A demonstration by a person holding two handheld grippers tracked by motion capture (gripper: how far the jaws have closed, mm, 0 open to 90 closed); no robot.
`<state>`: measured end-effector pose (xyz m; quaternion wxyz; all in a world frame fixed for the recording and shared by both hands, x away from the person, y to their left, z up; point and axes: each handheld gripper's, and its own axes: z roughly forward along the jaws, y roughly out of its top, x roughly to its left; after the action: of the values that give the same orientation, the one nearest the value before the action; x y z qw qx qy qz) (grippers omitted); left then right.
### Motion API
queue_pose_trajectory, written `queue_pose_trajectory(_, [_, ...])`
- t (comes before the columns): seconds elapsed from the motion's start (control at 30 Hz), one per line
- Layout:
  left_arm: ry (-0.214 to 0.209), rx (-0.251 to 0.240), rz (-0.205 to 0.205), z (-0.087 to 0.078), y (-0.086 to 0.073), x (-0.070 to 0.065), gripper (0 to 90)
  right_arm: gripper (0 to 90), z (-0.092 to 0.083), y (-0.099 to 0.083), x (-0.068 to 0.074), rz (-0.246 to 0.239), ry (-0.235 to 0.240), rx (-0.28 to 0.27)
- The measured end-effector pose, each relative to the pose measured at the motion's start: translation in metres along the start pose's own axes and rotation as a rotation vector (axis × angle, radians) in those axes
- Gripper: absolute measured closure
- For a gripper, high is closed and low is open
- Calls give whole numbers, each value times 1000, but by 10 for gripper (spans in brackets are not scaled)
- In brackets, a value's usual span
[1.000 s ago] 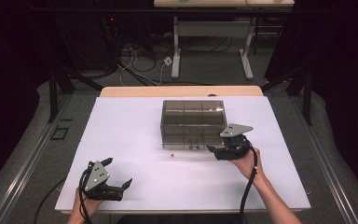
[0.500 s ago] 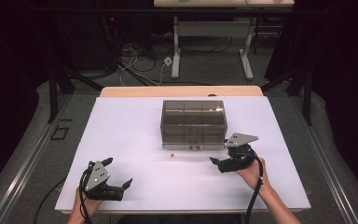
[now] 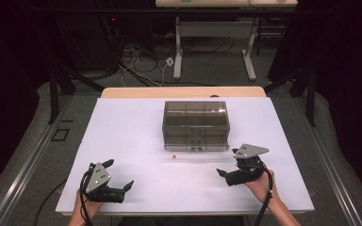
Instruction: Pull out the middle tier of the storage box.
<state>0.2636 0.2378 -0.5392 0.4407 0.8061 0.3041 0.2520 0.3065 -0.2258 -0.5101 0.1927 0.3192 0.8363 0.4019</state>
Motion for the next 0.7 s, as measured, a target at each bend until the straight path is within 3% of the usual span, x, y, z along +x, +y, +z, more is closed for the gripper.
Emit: queue_pose_trajectory(0.7, [2, 15, 31, 6, 5, -6, 1, 0, -11, -16, 1, 39, -16, -22])
